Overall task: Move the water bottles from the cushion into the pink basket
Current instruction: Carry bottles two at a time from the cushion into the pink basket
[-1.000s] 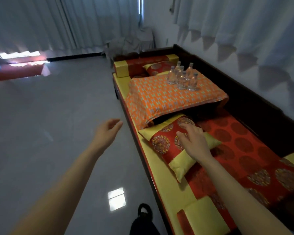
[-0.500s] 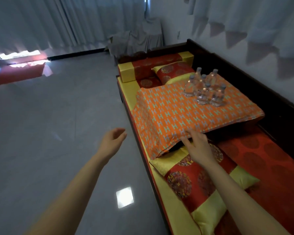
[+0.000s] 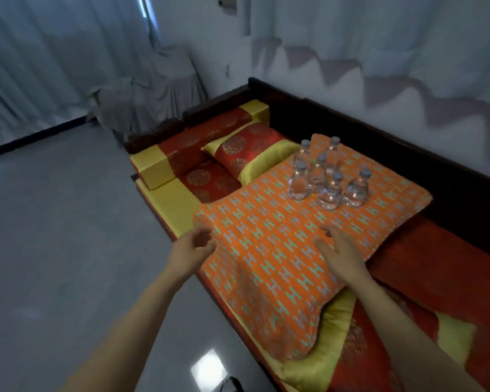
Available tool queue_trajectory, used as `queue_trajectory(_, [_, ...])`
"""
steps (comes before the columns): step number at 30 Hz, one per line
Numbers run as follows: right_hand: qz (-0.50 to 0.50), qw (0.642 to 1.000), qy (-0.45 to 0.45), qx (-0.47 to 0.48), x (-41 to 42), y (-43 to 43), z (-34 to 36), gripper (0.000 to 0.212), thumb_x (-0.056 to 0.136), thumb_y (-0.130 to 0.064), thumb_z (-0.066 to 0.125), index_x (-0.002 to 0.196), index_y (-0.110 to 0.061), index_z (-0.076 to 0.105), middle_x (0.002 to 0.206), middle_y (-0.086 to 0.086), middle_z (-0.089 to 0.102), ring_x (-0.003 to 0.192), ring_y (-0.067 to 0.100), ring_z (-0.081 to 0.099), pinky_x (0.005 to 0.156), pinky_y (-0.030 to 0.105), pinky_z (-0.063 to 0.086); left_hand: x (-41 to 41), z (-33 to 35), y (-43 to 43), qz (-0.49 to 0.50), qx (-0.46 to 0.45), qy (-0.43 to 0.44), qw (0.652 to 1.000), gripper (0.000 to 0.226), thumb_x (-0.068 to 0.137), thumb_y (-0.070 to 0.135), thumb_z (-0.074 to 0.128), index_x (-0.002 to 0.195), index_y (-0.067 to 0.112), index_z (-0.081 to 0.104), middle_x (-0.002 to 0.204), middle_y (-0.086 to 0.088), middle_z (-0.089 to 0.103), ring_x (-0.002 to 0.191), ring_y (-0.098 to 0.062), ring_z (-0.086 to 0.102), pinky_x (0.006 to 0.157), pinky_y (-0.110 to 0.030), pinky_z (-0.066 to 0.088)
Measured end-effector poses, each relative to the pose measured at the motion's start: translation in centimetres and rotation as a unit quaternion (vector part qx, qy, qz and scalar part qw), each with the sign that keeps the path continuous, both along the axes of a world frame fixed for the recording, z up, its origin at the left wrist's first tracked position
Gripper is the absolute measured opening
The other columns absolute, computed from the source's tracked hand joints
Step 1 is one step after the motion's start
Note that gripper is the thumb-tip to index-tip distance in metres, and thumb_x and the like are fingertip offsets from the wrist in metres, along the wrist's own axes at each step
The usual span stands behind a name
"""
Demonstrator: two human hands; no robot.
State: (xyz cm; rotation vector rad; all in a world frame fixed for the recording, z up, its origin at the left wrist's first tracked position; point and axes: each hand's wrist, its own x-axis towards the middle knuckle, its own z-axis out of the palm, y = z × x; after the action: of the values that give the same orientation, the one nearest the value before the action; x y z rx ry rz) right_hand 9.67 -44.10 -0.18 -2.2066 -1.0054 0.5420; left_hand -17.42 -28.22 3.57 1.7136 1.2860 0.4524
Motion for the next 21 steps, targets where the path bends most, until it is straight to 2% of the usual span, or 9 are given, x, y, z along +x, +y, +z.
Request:
queue_trajectory(2, [-0.043,0.999,0.024,0.004,0.6,2.4,-0.3,0.053,0.08,-0.047,0.051,0.125,-0.019,0.055,0.12,0.01,0.059,0.115,0.03,0.052,0.097,0.043,0.042,1.5,-0.4,4.3,-0.039,-0.004,0.018,0.999,0.037,0.083,0.008,0.067,0.119,0.008,0.06,0.11,-0.009,0.067,0.101,-0.019,0.062,0.095,-0.036,0.049])
queue_trajectory(4, [-0.077,0.996,0.039,0.012,0.8,3.5,-0.3,0.05,0.08,-0.046,0.053,0.124,-0.022,0.056,0.118,0.007,0.058,0.112,0.029,0.054,0.094,0.047,0.045,3.1,-0.5,6.6,-0.066,-0.014,0.023,0.997,0.039,0.08,0.009,0.07,0.118,0.008,0.06,0.109,-0.011,0.067,0.102,-0.022,0.063,0.095,-0.039,0.049])
queue_trajectory(9, [-0.162,0.986,0.047,0.005,3.0,6.1,-0.9,0.054,0.076,-0.049,0.05,0.123,-0.022,0.056,0.118,0.009,0.06,0.111,0.028,0.055,0.092,0.049,0.046,9.2,-1.4,12.1,-0.157,-0.043,0.012,0.987,0.043,0.078,0.007,0.071,0.119,0.005,0.058,0.111,-0.015,0.065,0.1,-0.021,0.061,0.092,-0.036,0.049])
queue_trajectory(12, [-0.194,0.98,0.042,0.006,4.8,7.4,-1.7,0.053,0.076,-0.05,0.05,0.122,-0.024,0.056,0.117,0.009,0.06,0.108,0.031,0.056,0.088,0.052,0.048,12.5,-2.1,14.6,-0.184,-0.05,-0.001,0.982,0.056,0.065,0.022,0.068,0.117,0.006,0.059,0.108,-0.015,0.065,0.099,-0.021,0.061,0.09,-0.036,0.049])
queue_trajectory(18, [-0.221,0.975,0.011,-0.002,9.1,10.3,-3.2,0.056,0.08,-0.043,0.059,0.125,-0.01,0.056,0.119,0.016,0.061,0.112,0.036,0.054,0.093,0.042,0.04,18.6,-3.8,19.0,-0.234,-0.038,0.023,0.971,0.052,0.059,0.029,0.068,0.11,0.019,0.062,0.104,-0.007,0.068,0.101,-0.021,0.064,0.091,-0.039,0.051])
queue_trajectory(21, [-0.246,0.969,0.02,-0.001,11.6,12.6,-3.4,0.061,0.078,-0.04,0.07,0.13,-0.014,0.052,0.127,0.012,0.058,0.118,0.032,0.053,0.096,0.042,0.041,21.6,-4.0,21.9,-0.266,-0.025,0.034,0.963,0.049,0.069,0.02,0.077,0.116,0.017,0.061,0.105,-0.005,0.067,0.105,-0.022,0.063,0.092,-0.04,0.051])
